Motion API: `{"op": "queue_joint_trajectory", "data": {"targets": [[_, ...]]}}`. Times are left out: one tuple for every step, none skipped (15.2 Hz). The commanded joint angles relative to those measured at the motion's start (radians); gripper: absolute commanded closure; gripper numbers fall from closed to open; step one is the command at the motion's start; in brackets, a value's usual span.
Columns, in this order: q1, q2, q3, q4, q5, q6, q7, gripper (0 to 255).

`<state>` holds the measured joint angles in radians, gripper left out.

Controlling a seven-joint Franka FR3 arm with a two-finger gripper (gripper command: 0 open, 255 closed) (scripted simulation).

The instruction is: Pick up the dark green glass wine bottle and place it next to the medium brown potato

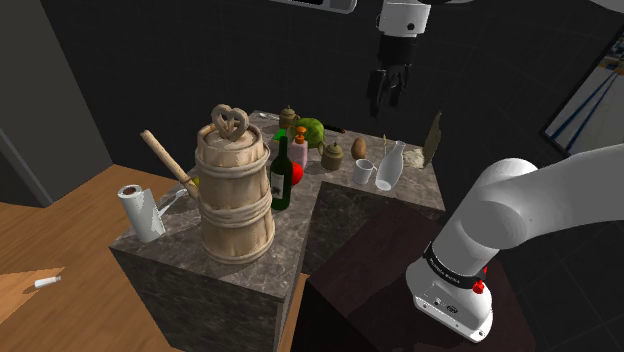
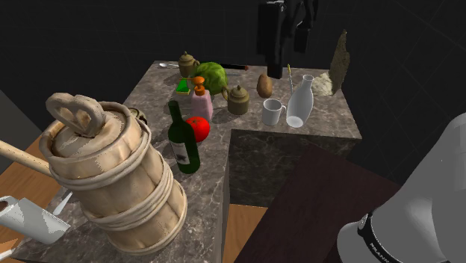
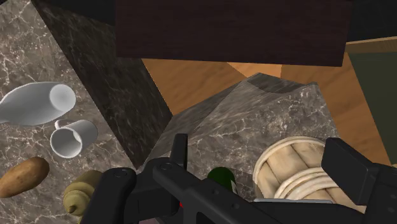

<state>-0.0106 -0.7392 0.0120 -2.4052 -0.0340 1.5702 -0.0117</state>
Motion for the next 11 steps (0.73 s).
{"op": "queue_joint_trajectory", "data": {"targets": [[0.0, 0.0, 0.0, 0.0, 0.0, 0.0, 0.0, 0], [0.0, 0.023, 0.002, -0.009, 0.002, 0.039, 0.006, 0], [0.0, 0.048, 0.005, -0.016, 0.003, 0.078, 0.011, 0], [0.001, 0.074, 0.007, -0.022, 0.005, 0.116, 0.017, 0], [0.001, 0.101, 0.01, -0.026, 0.006, 0.155, 0.022, 0], [0.001, 0.129, 0.012, -0.028, 0.007, 0.193, 0.028, 0], [0.001, 0.158, 0.015, -0.03, 0.007, 0.23, 0.033, 0], [0.001, 0.189, 0.017, -0.029, 0.008, 0.267, 0.039, 0], [0.0, 0.22, 0.02, -0.027, 0.008, 0.304, 0.044, 0], [0.0, 0.252, 0.022, -0.023, 0.008, 0.339, 0.05, 0], [0.0, 0.285, 0.024, -0.018, 0.008, 0.374, 0.055, 0]]}}
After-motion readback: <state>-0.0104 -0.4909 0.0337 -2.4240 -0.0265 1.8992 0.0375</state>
